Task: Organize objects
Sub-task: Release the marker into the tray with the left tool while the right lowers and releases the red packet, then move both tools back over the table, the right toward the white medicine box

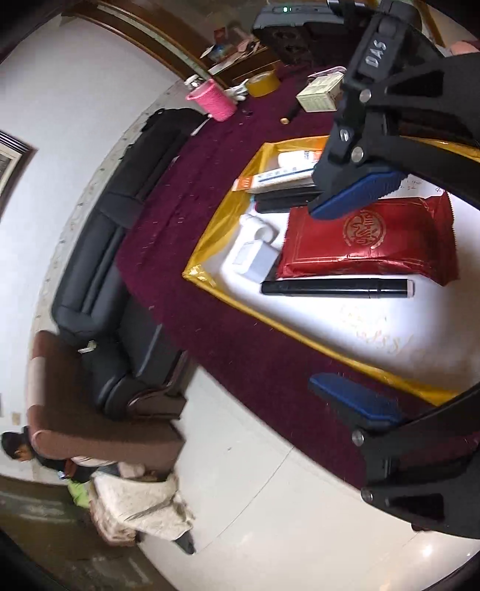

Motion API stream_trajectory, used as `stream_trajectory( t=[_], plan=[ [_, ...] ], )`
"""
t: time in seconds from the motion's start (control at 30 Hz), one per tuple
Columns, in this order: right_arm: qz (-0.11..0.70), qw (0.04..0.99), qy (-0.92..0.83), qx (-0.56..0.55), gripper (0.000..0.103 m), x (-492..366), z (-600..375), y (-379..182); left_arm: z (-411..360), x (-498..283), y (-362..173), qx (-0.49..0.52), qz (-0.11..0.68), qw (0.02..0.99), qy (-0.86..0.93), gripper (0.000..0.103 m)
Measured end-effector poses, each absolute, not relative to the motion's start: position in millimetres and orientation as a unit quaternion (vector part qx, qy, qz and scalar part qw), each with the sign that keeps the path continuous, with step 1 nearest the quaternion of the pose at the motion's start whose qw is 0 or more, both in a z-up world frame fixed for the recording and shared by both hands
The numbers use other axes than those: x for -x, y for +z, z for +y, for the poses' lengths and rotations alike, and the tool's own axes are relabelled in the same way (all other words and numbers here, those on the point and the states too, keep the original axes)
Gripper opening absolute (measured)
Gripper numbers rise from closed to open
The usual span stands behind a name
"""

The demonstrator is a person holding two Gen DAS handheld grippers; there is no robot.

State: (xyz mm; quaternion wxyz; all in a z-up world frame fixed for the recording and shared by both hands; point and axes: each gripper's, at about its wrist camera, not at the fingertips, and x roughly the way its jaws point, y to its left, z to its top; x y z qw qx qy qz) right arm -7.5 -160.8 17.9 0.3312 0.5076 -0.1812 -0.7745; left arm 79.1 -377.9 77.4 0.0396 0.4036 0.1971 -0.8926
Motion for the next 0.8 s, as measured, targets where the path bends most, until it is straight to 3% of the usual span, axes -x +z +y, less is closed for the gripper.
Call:
stream_trajectory(
  t=[0.13,0.33,0.53,0.8],
  plan=[
    [-0.159,0.334,-0.805,-0.465,0.081,-8,-144,42,-375,-95,93,-0.383,0.189,0.052,-0.903,0.087],
    [-0.138,0.321,-0.842,-0.412,0.084,-32,-91,64,-343,-107,112,-0.367,0.151,0.038,-0.917,0.090],
    [-0.141,0.236,-0.896,-0.349,0.088,-49,4,79,-295,-107,123,-0.364,0.094,0.007,-0.926,0.090],
    [-0.162,0.110,-0.928,-0.317,0.090,-70,142,84,-232,-102,117,-0.387,0.072,-0.049,-0.918,0.090]
  ],
)
